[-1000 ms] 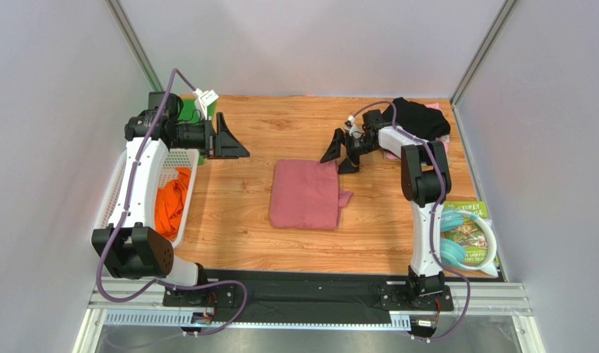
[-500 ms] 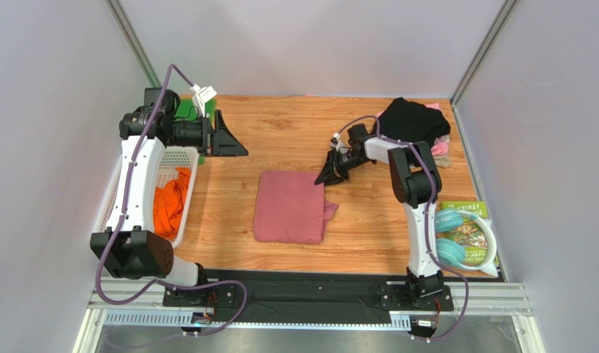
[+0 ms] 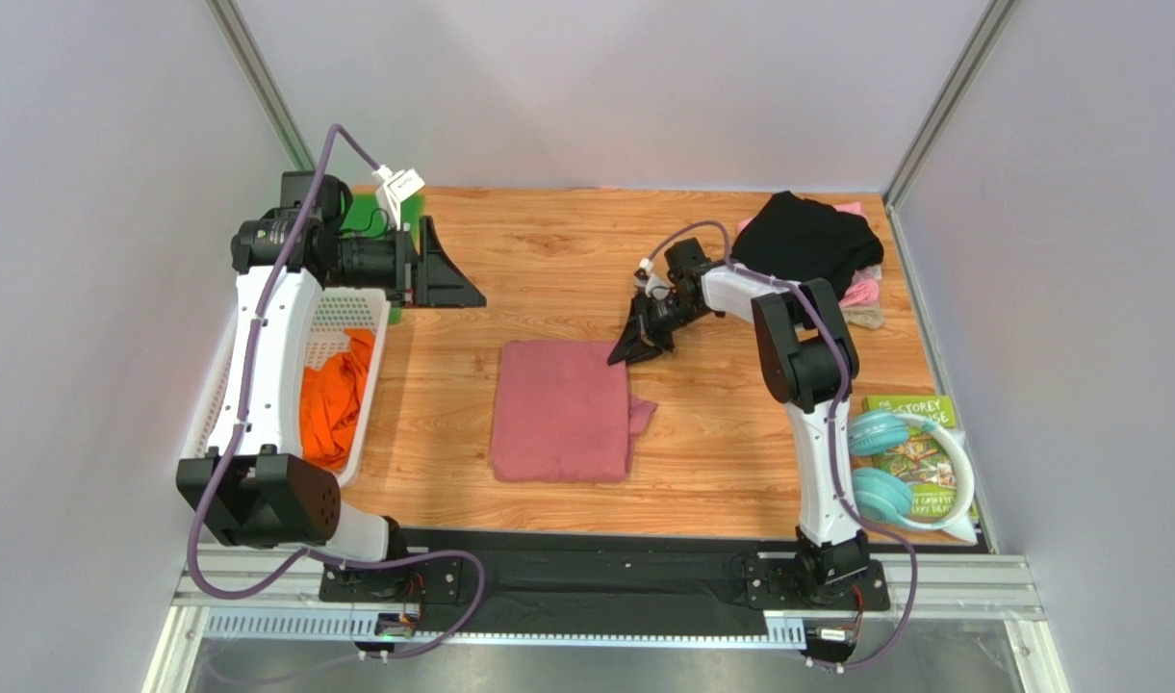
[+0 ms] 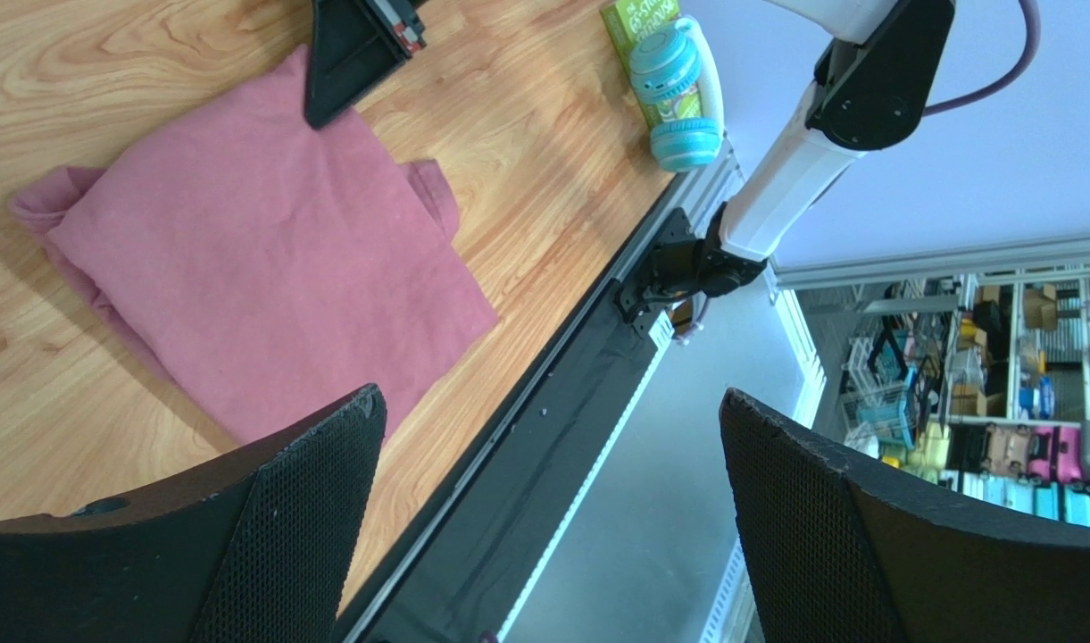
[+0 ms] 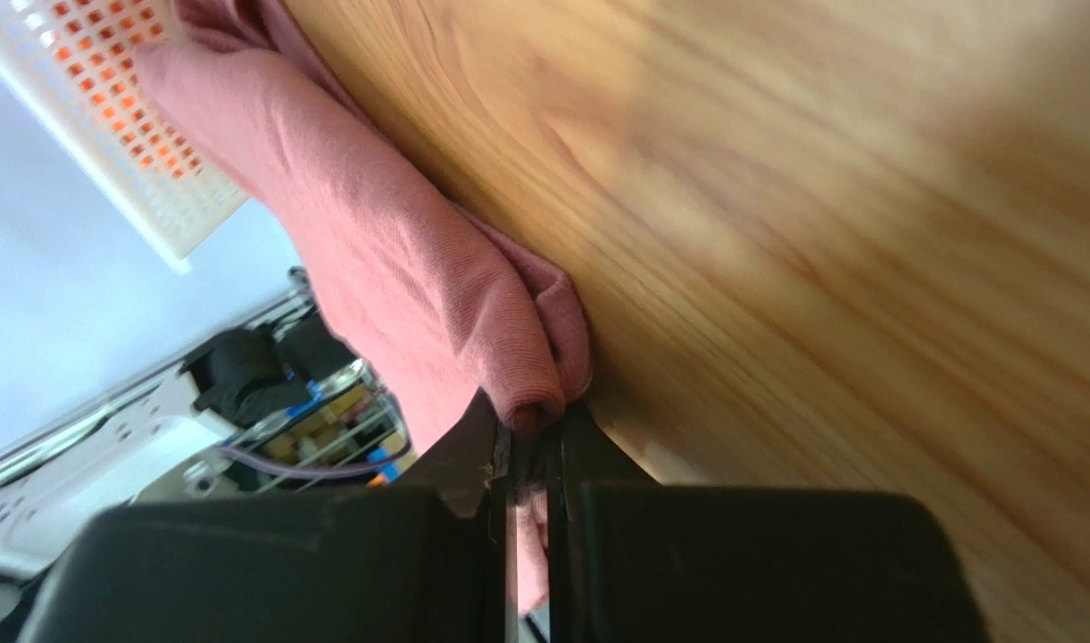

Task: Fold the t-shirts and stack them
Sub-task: Put the neatly folded tshirt into the corner of the board with the right arm

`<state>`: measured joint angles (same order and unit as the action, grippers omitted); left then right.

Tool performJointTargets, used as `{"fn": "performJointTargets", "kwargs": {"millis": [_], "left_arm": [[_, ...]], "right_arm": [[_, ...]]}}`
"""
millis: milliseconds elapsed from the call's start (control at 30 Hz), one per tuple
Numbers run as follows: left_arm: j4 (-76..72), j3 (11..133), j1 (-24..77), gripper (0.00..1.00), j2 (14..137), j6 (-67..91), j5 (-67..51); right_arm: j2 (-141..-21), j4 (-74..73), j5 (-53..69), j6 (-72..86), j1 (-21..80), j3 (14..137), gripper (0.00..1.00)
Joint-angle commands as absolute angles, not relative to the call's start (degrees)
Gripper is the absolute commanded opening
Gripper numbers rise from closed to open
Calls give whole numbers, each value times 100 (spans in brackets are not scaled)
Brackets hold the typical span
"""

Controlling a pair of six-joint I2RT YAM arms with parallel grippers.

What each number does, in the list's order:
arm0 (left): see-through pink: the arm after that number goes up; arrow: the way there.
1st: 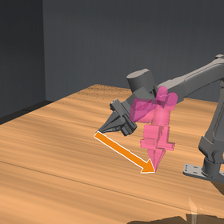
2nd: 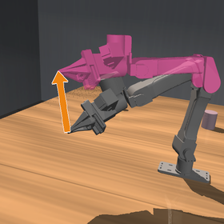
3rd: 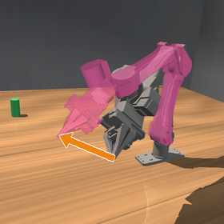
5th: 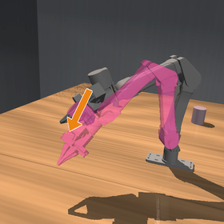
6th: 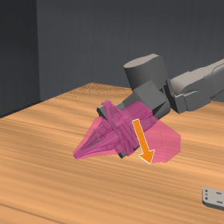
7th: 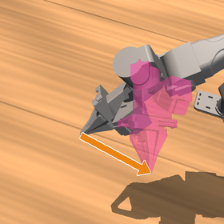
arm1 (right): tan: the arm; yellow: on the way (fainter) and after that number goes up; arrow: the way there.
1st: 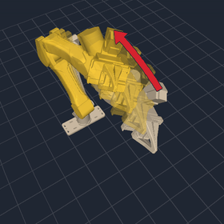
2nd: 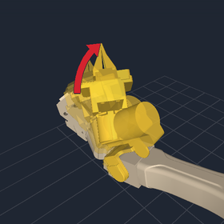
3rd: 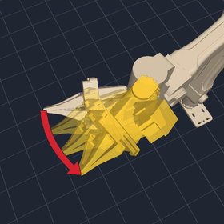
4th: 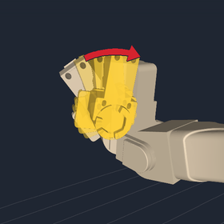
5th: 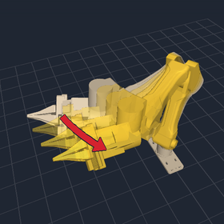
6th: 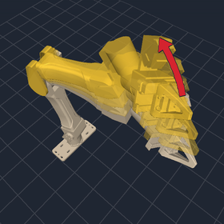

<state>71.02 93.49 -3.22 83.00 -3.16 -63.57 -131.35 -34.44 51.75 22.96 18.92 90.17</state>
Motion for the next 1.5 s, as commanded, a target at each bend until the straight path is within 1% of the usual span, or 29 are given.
{"fn": "performJointTargets", "kwargs": {"millis": [0, 200, 300, 467, 600, 733, 833, 867, 900, 1000, 1100, 1233, 1467], "left_arm": [[7137, 9562, -360, 100, 8200, -431, -6539], [7180, 9536, -448, 100, 8130, -466, -6513], [7251, 9536, -492, 100, 8139, -518, -6521], [7277, 9492, -580, 100, 8112, -589, -6530], [7181, 9378, -589, 100, 8121, -528, -6609], [7058, 9316, -589, 100, 8130, -405, -6723], [7031, 9316, -580, 100, 8095, -369, -6741], [7031, 9325, -580, 100, 8069, -369, -6733], [7040, 9334, -589, 100, 8051, -369, -6732], [7014, 9343, -589, 100, 7998, -325, -6750], [7014, 9316, -580, 100, 7963, -308, -6741], [7031, 9290, -580, 100, 7945, -308, -6724], [7040, 9273, -589, 100, 7963, -316, -6689]], "right_arm": [[-12675, -3674, 4333, 2188, 1767, 10053, 0], [-12533, -3595, 4000, 2750, 731, 11177, 0], [-12385, -3411, 3631, 3171, 186, 11425, 0], [-11621, -2858, 3069, 3559, -622, 11084, 0], [-10918, -2847, 2716, 3621, -1036, 10934, 0], [-10565, -2751, 2540, 3735, -1388, 10653, 0], [-10687, -2734, 2767, 3893, -1652, 10722, 0], [-10792, -2934, 2960, 3928, -1696, 10818, 0], [-11045, -3083, 3049, 3850, -1722, 11176, 0], [-11389, -3506, 3050, 3762, -1723, 11574, 0], [-11478, -3367, 2760, 3840, -1775, 11496, 0], [-11689, -3436, 2383, 3832, -1846, 11706, 0], [-11830, -4034, 933, 3612, -1968, 11813, 0]]}}
